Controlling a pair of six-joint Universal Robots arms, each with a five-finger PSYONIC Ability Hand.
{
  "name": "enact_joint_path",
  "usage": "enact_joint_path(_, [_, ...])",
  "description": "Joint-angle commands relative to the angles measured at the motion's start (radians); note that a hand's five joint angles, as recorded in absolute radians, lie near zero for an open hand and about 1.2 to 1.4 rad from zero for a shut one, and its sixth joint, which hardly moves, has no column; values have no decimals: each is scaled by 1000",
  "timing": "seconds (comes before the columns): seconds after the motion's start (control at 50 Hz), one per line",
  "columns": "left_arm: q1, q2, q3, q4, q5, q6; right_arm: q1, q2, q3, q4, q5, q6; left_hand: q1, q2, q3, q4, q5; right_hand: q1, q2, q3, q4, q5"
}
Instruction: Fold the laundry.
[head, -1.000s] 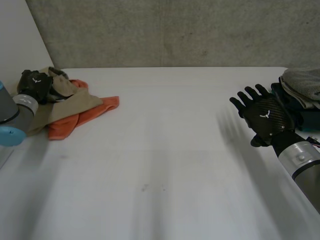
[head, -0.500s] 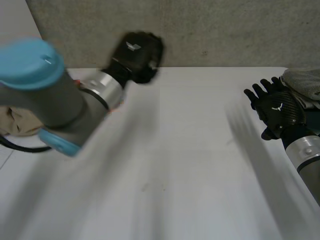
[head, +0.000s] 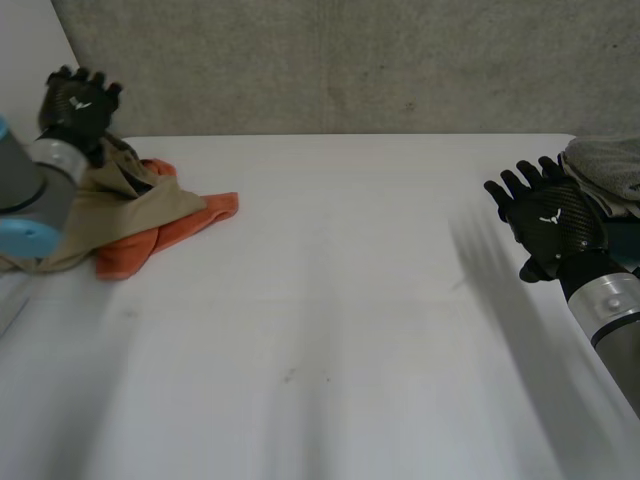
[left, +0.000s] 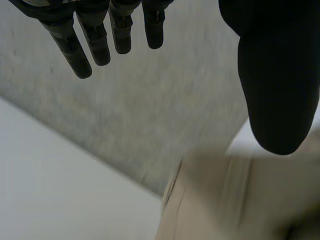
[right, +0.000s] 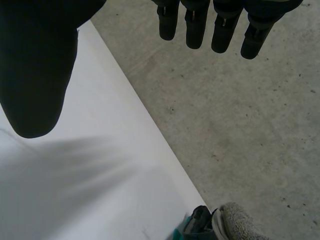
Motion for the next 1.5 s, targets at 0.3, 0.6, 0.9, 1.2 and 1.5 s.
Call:
enact_joint_path(0.3, [-9,-128,151,-50,59,-36,4,5,8,0,5,-5,1194,1184,1177,1187,1175,-58,-41,-38,-39,-45])
enact_joint_path(0.6, [-467,371,-298,-42,60,-485,3,-11,12,0,6,-3,1194,1184,1177,1187,1175,-58,-41,-38,-39,-45])
enact_joint_path(0.9, [-802,55,-195,-76,-3,-531,-8,-34,4,17,68,-2,493,484,477,487,474,-58,-41,-38,-39,-45])
enact_joint_path(1.2, [-655,460,-523,-171,-11,-498,10,-133,-83,372,109,114,41,31,24,34,21,-58,-41,-38,-39,-45])
enact_joint_path(1.5, [-304,442,-758,-101,5,-292,193,-170,-412,907,178,662,8,-1,-8,2,-11,-58,-41,-38,-39,-45])
